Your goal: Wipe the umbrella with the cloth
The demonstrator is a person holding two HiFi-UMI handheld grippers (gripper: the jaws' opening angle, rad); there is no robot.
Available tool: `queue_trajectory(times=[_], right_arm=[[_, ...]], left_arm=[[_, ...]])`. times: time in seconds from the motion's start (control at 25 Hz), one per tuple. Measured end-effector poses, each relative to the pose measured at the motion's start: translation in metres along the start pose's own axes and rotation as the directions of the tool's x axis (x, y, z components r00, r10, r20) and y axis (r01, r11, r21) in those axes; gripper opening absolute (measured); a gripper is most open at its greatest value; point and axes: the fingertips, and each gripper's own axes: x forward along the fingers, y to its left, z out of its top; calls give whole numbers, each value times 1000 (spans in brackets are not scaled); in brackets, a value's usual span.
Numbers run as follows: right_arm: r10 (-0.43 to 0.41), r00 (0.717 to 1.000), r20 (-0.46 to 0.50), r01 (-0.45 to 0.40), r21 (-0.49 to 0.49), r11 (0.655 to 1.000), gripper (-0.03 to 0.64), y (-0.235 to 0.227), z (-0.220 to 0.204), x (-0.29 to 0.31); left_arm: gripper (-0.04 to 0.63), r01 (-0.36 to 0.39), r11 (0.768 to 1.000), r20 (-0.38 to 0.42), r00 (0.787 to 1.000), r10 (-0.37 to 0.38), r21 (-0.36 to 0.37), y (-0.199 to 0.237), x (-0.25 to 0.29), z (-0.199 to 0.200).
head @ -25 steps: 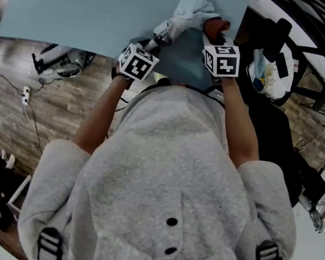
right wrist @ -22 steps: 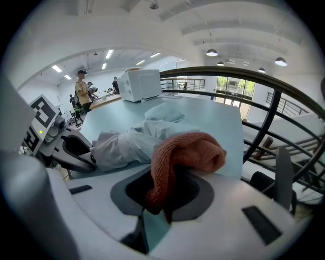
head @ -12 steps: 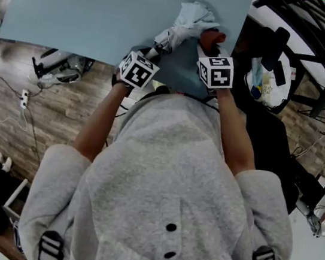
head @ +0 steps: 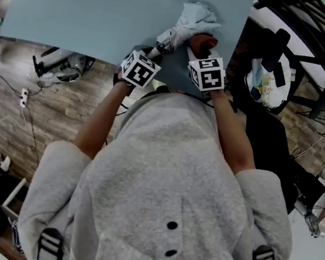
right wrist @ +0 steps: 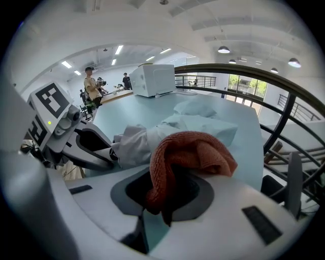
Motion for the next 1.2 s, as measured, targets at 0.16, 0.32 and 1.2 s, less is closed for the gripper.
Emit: queue_trajectory(times=[0.16,0.32,1.2], right_arm=[[9,1000,-7,-9,-11,1000,81,5,2,2],[24,1000,-11,-25,-20,1000,81,13,2,3],[204,979,-8,-204,-45,978,81,62,15,-5]], left_arm=[[161,1,1000,4,1000,-1,-1,1,-1,1],[161,8,1000,6,1000,-8,6,0,0,0],[160,8,1000,10,1000,-8,15,0,0,-1]])
